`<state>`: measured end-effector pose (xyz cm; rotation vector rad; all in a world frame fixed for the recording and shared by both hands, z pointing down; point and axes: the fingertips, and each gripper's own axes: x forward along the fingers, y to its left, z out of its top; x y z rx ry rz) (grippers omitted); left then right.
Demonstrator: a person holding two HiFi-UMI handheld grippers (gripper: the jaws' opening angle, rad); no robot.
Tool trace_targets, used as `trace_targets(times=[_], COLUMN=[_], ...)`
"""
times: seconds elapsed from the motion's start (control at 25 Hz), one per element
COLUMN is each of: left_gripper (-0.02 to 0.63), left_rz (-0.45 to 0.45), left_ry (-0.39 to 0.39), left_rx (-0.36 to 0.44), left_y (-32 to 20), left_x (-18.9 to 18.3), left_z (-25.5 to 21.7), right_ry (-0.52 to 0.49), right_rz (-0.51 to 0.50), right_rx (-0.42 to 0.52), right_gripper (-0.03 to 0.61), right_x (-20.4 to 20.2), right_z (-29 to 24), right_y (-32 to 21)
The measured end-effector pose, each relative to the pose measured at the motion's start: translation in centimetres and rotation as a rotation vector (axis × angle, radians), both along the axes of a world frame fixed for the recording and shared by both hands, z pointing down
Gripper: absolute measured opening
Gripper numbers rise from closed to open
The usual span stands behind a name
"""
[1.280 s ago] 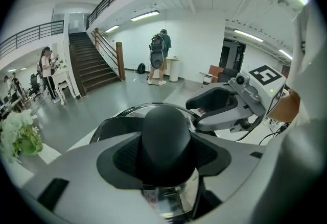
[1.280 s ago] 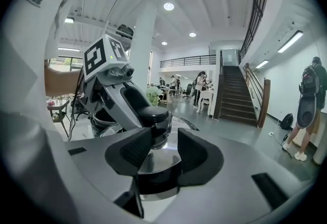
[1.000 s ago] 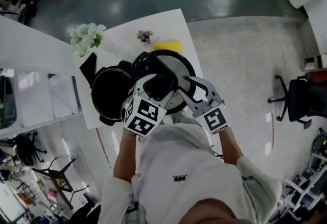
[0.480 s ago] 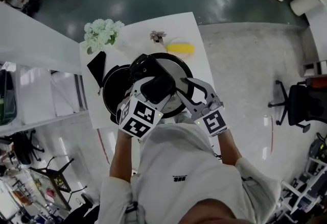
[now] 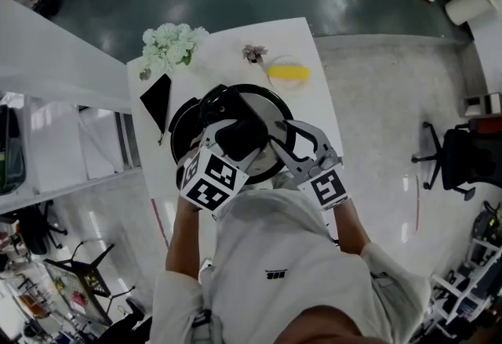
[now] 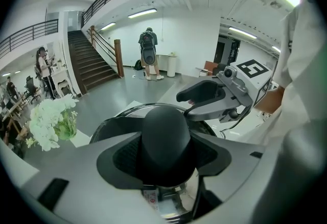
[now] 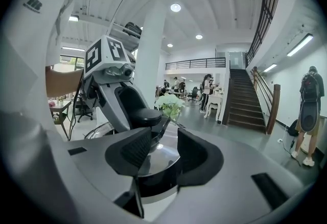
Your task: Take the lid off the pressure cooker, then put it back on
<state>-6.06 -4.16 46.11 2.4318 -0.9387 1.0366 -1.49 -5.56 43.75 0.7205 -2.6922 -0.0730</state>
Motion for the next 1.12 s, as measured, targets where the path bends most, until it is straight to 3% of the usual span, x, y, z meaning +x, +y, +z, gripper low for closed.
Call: trace_targets(times=[0.84,1.12], left_gripper=[0.288,0.288], left_rz=[0.155,0.166], left_ry=[-0.028,-0.034], left_rx=[-0.074,-0.096], left_y=[1.9,2.2], left_x=[-5.9,-7.0], left_z=[2.6,3.1], right_ry=[0.017,0.025], right_rz=[0.056,0.063], right_rx=[-0.029,-0.036], right_gripper=[0.161,0.161], right_x=[-5.9,-6.6], right_z=[1.3,1.5], right_y=[1.5,1.6])
